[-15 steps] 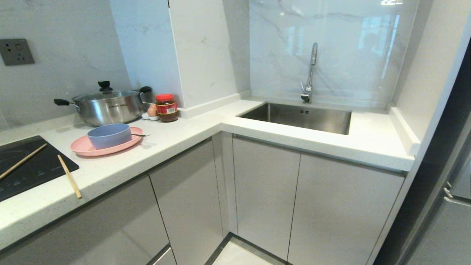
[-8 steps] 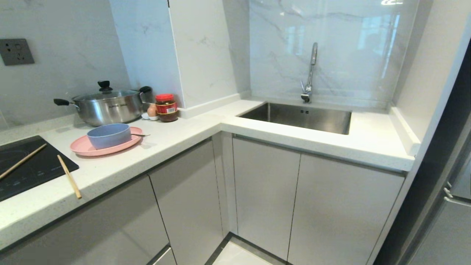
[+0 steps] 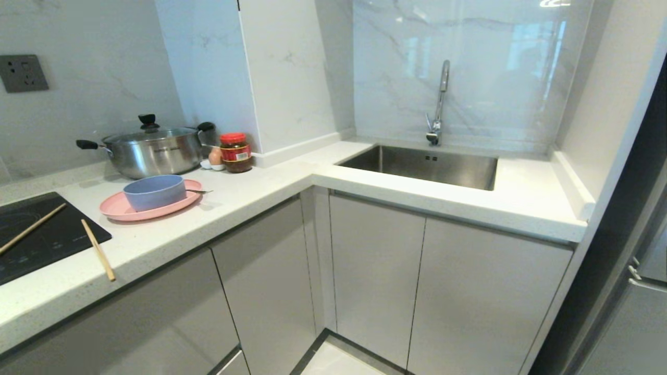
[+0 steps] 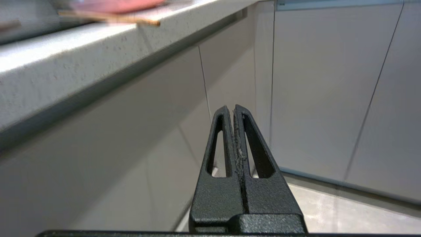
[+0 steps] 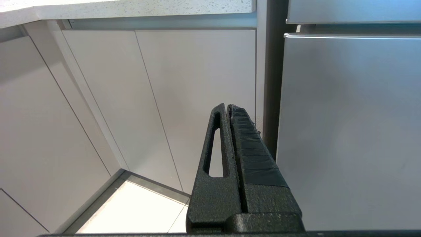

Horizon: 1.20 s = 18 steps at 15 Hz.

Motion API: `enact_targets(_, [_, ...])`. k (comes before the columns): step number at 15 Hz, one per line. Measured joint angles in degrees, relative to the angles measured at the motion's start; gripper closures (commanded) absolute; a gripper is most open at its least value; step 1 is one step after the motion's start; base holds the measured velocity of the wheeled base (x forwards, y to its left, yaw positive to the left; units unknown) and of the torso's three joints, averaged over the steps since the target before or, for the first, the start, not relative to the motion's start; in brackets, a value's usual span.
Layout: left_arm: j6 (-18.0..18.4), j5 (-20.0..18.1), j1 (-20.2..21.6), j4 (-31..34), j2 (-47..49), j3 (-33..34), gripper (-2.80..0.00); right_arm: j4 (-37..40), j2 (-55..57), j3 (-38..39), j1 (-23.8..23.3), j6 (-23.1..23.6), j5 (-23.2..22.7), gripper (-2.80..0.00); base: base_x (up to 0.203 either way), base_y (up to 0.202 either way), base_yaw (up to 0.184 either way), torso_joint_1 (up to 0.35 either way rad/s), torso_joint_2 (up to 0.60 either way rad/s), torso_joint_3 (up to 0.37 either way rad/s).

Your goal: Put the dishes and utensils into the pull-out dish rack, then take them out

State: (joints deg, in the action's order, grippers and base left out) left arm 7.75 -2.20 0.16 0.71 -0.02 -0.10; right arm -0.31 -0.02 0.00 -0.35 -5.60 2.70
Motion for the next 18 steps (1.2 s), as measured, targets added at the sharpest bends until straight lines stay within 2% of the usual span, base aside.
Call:
enact_targets(2, [-3.7,0.5,0.0,-0.1,0.0,0.0,0.0,0.0,0.0,0.0,0.0,0.0,0.0,0.0,0.0,0.0,0.0,0.0,0.0,0.0])
enact_targets(4, [-5.4,1.8,0.0,-0.1,0.0,0.0,0.0,0.0,0.0,0.0,0.0,0.0,0.0,0.0,0.0,0.0,0.0,0.0,0.0,0.0])
enact_targets(18, [-5.6,2.0,0.0,-0.2,0.0,0.0,0.0,0.0,0.0,0.0,0.0,0.0,0.0,0.0,0.0,0.0,0.0,0.0,0.0,0.0])
